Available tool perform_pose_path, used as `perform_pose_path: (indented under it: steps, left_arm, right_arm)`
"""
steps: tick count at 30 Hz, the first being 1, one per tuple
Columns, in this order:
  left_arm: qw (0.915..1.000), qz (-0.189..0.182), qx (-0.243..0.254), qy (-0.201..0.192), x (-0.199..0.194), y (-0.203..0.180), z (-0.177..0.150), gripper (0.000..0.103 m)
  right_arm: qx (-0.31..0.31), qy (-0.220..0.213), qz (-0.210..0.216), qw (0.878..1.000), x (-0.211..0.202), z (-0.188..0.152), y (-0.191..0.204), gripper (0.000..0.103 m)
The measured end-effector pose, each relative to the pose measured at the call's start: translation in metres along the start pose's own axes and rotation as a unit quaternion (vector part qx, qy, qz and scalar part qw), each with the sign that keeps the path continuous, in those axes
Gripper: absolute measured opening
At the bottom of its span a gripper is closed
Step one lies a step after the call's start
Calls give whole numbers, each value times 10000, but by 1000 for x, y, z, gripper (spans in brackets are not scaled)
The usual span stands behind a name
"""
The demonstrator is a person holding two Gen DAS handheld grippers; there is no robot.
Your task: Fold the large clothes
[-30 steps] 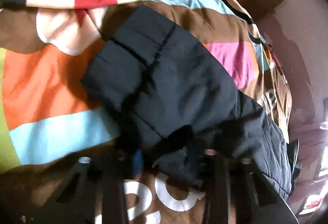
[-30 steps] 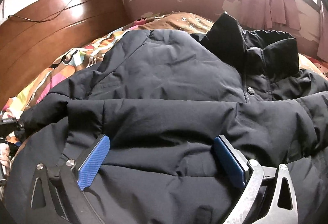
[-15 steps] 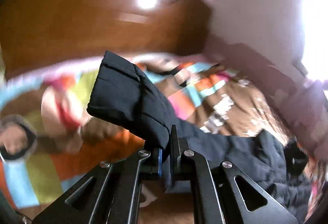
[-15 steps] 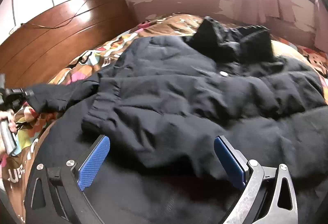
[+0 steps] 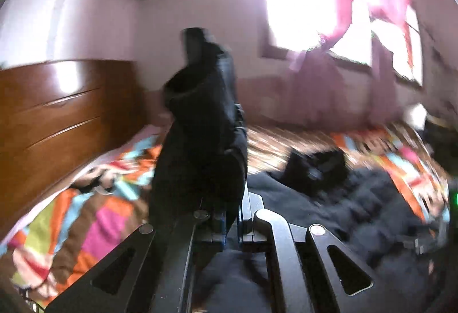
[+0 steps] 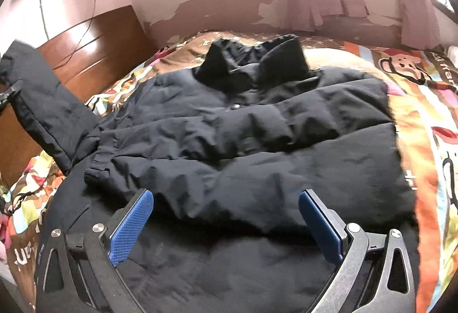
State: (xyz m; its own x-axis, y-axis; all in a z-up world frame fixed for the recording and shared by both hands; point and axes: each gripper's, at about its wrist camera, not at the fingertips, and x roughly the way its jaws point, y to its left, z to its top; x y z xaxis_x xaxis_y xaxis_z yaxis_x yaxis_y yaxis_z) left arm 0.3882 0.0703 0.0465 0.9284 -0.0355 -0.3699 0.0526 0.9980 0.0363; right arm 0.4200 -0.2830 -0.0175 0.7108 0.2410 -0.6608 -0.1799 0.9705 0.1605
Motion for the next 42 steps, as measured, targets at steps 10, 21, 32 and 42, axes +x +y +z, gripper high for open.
perform_pose_path:
  steps: [10, 21, 32, 42]
  left_arm:
    - [9762, -1174, 1236, 1342, 77, -125, -55, 3]
    - [9543, -1233, 1558, 2231, 111, -141, -93, 3]
    - [9556, -1385, 1389, 2198, 108, -129, -103, 3]
    - [9544, -2062, 969, 1927, 86, -114, -95, 27]
  right_arm:
    - [786, -277, 537, 9951, -28, 1, -68, 102]
    - [2317, 161, 1837, 9552, 8, 0, -96, 102]
    - [2554, 861, 2412, 9323, 82, 22, -60, 54]
    - [2586, 645, 2477, 9315, 87, 28, -58, 6]
